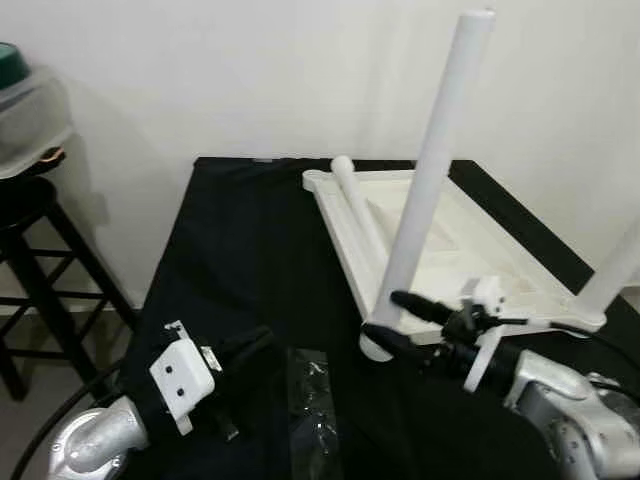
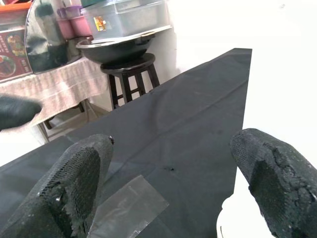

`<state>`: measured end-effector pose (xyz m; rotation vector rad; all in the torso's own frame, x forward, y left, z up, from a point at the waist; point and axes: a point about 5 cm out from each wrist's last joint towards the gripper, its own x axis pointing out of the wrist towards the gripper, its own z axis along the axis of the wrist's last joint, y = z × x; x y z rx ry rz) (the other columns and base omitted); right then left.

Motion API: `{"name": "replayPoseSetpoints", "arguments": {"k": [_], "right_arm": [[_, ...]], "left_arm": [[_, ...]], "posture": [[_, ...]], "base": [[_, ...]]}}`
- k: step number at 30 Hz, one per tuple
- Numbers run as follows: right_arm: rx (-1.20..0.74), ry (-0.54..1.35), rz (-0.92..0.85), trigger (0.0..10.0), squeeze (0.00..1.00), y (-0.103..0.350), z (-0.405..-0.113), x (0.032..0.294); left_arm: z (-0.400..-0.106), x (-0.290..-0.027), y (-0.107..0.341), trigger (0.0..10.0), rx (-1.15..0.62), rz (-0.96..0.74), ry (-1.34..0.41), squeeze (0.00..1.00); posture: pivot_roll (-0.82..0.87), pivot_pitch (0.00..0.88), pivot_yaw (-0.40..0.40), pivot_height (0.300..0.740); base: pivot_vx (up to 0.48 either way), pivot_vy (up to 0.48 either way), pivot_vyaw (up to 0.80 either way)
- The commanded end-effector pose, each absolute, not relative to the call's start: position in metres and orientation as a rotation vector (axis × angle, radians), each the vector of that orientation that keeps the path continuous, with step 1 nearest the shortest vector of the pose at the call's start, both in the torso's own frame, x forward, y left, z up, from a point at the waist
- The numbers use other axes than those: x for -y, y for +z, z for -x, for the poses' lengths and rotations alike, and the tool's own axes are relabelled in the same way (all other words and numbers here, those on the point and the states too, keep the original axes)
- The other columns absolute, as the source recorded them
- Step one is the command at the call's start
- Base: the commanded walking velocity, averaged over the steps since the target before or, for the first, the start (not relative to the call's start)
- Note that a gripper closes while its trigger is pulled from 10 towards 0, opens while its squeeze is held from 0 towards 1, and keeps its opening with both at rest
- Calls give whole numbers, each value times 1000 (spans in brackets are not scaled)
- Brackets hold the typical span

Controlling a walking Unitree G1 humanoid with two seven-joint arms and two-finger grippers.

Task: Building children table

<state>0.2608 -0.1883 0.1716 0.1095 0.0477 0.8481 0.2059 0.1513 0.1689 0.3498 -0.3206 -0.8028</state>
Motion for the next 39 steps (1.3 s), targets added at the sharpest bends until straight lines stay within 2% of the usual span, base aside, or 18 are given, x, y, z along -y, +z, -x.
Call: {"name": "replayPoseSetpoints", "arguments": {"k": [1, 8, 11, 15, 17, 21, 22, 28, 29, 32, 37, 39], "right_arm": [[-17, 819, -103, 10000, 0, 178, -265, 194], [-9, 846, -135, 10000, 0, 179, -266, 189], [-65, 944, -167, 10000, 0, 171, -253, 177], [-107, 1003, -170, 10000, 0, 164, -242, 171], [-162, 1084, -176, 10000, 0, 156, -227, 162], [-188, 1106, -184, 10000, 0, 152, -223, 158], [-194, 1099, -178, 10000, 0, 150, -222, 158], [-177, 1041, -159, 10000, 0, 150, -228, 162], [-144, 967, -132, 10000, 0, 153, -239, 166], [-129, 914, -103, 10000, 0, 154, -248, 170], [-115, 884, -74, 10000, 0, 159, -256, 177], [-100, 931, -61, 10000, 0, 166, -263, 177]], "left_arm": [[-204, -144, 169, 10000, 317, -315, -833, 0], [-211, -137, 191, 10000, 379, -206, -832, 0], [-218, -123, 211, 10000, 440, -169, -904, 0], [-223, -123, 216, 10000, 454, -184, -914, 0], [-230, -128, 218, 10000, 451, -224, -898, 0], [-232, -130, 216, 10000, 432, -225, -899, 0], [-232, -133, 209, 10000, 395, -275, -888, 0], [-230, -140, 195, 10000, 322, -287, -867, 0], [-227, -145, 185, 10000, 248, -246, -872, 0], [-223, -149, 178, 10000, 196, -208, -871, 0], [-219, -156, 172, 10000, 150, -145, -846, 0], [-220, -168, 168, 10000, 144, -171, -753, 0]], "posture": [[44, 0, -61, 740], [40, 0, -59, 740], [30, 0, -48, 740], [23, 0, -42, 740], [13, 0, -33, 740], [11, 0, -30, 740], [9, 0, -26, 740], [9, 0, -28, 740], [16, 0, -35, 740], [22, 0, -39, 740], [28, 0, -43, 740], [31, 0, -45, 740]], "base": [[0, 0, 0], [0, 0, 0], [0, 0, -800], [0, 0, -800], [0, 0, -800], [0, 0, -800], [0, 0, -800], [0, 0, -800], [0, 0, 0], [0, 0, 0], [0, 0, 0], [0, 0, 0]]}}
